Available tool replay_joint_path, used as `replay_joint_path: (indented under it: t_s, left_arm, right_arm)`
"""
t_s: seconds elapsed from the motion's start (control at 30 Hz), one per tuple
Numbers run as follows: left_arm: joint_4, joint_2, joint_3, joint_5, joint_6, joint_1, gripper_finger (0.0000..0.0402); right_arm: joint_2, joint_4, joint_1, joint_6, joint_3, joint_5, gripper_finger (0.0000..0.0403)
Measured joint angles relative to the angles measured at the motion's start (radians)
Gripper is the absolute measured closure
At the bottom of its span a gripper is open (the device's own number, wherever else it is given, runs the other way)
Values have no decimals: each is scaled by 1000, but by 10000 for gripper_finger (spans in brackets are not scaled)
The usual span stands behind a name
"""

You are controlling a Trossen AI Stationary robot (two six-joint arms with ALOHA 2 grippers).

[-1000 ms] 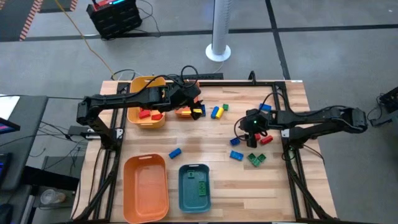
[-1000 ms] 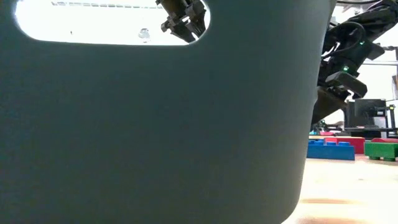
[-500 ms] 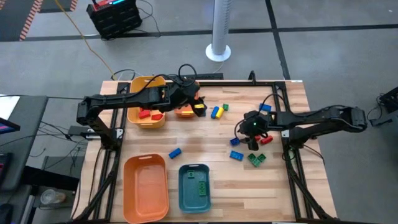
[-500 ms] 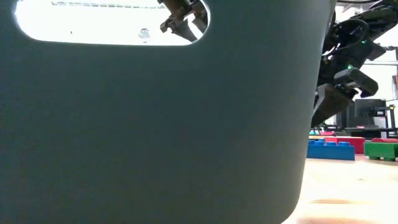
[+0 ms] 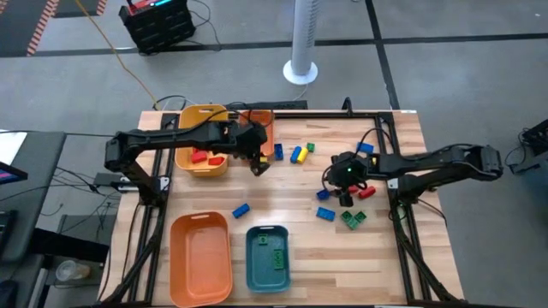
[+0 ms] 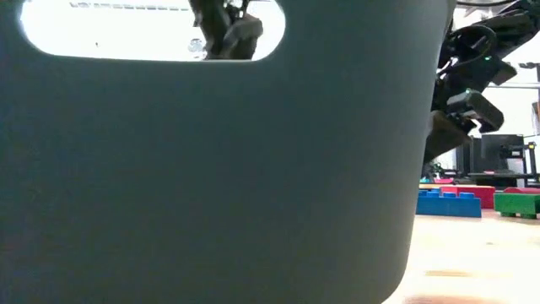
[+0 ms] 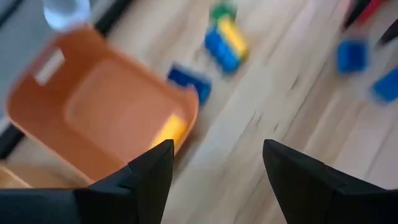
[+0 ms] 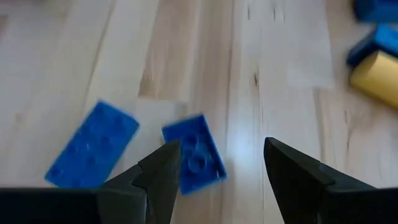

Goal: Sort blocks
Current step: Put the blue game piece into the large orange bin

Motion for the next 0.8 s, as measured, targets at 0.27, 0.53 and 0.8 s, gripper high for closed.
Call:
replay_joint_path:
  t_s: [0.27,0.53,0.8]
  left_arm:
    - [399,-86,-249,55,-12,-18,162]
    - [321,-165,-260,-90,-33,-55,162]
    - [205,-280,-260,-172,-67,-62,162]
  right_arm:
    - [54,34,13,47,0,-82,163]
    - [121,36,57,-60,0,-30,163]
    - [248,74,56,-74,1,-3,163]
